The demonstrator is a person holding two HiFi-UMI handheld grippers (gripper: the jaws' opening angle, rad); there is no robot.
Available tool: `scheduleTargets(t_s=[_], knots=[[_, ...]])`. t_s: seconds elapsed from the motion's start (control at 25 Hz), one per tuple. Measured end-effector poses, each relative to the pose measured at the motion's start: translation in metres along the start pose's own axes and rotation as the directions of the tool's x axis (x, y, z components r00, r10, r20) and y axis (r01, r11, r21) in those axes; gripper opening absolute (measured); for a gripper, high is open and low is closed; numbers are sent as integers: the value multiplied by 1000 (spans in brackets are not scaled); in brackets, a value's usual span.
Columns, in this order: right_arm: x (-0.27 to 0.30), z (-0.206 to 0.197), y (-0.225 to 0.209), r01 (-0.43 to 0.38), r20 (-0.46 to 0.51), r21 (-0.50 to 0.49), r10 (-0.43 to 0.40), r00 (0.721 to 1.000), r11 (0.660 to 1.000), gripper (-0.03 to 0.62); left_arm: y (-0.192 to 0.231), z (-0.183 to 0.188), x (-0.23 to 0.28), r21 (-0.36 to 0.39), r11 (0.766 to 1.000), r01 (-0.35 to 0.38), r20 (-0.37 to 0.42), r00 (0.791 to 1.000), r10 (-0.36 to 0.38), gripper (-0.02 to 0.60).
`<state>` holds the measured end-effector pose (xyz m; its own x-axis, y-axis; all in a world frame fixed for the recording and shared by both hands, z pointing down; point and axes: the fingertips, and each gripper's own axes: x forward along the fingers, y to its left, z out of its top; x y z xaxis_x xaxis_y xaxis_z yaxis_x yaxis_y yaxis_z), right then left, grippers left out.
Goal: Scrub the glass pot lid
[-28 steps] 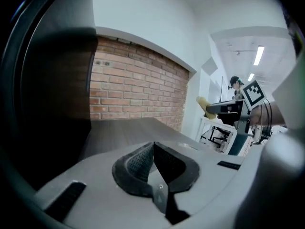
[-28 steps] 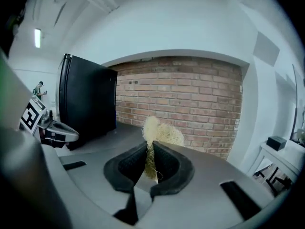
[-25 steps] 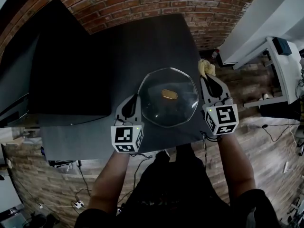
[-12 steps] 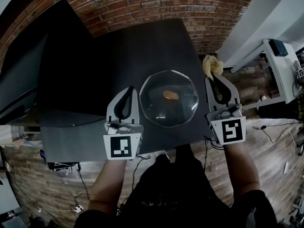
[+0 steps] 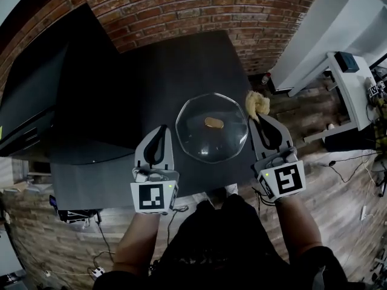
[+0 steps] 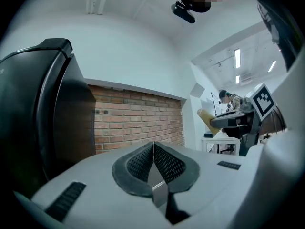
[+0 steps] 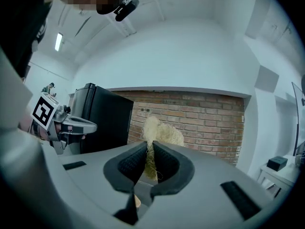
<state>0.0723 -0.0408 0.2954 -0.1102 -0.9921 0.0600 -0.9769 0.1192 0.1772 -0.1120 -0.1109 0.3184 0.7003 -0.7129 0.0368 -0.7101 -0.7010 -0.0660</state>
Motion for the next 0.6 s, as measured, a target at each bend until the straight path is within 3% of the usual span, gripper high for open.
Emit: scheduleTargets(t_s=[0.24, 0.6], knots=[[-22, -16, 7, -40, -26, 108, 43, 999, 993, 41, -24, -4, -21, -38, 999, -6, -23, 1000, 5, 32], [-62, -35, -2, -132, -39, 165, 140, 989, 977, 41, -75, -18, -42, -55, 997, -56, -100, 994, 51, 32]])
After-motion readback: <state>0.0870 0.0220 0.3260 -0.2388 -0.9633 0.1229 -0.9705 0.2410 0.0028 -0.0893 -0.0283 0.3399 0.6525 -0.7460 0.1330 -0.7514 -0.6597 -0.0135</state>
